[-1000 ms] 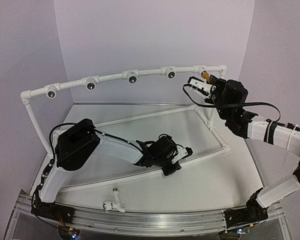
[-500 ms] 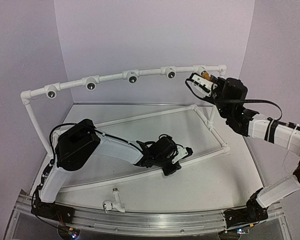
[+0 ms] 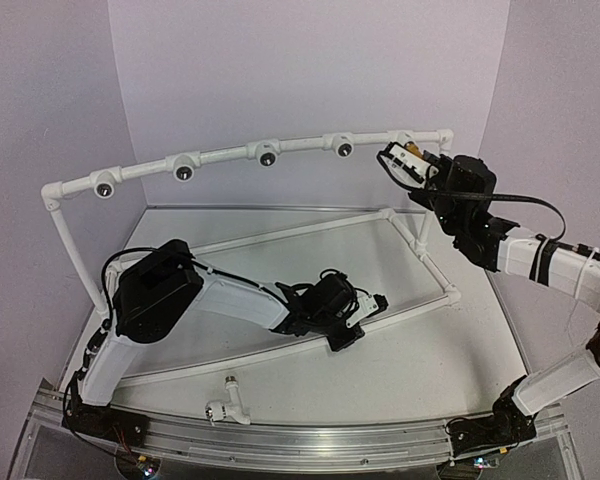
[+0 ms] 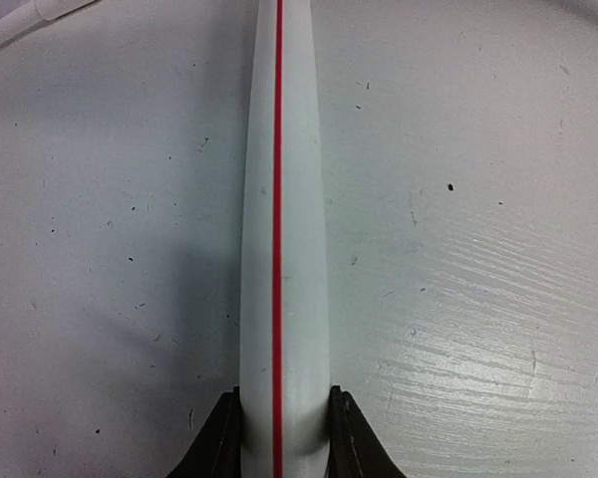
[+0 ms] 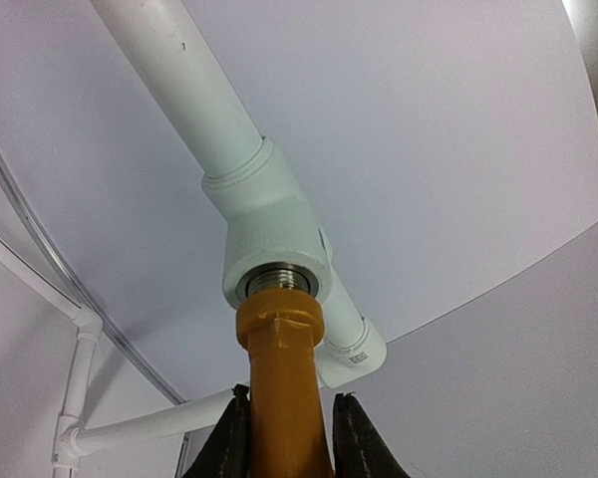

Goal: Install the water faucets
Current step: Screw the water faucet onto the adaptor.

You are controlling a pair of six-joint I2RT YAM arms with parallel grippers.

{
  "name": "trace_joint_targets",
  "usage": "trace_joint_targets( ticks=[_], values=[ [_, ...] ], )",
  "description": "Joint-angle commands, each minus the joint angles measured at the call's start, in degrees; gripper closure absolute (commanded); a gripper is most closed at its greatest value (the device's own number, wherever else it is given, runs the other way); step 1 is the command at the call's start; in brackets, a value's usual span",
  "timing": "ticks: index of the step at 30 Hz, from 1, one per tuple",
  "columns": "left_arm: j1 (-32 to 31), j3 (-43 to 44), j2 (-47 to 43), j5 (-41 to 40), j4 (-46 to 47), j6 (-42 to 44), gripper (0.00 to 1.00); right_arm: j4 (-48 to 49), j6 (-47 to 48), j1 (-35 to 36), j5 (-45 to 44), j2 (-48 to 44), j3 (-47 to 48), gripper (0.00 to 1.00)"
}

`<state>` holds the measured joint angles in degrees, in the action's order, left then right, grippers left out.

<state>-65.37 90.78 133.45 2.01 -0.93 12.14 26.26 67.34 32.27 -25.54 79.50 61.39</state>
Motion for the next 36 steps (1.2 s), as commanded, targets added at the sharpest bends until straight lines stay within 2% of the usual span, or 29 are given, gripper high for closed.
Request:
trace_joint_targets(
  ticks=[1, 11, 22, 36],
  values=[
    [-5.6, -2.9, 7.9, 5.3, -14.6, 2.4, 1.00, 3.7, -3.9, -0.9, 1.9, 0.7, 3.0, 1.00],
    [-6.1, -2.7, 8.1, 4.4, -14.9, 2.3, 1.00, 2.7, -5.9, -1.4, 3.4, 1.3, 4.1, 1.00],
    [-6.4, -2.6, 8.2, 4.6, -15.3, 2.9, 1.00, -3.0, -12.2, -1.5, 5.7, 1.3, 8.9, 1.00],
    [-6.6, -2.6, 8.5, 4.7, -15.3, 3.2, 1.00, -3.5, -19.5, -2.1, 5.4, 1.8, 8.2, 1.00]
  ],
)
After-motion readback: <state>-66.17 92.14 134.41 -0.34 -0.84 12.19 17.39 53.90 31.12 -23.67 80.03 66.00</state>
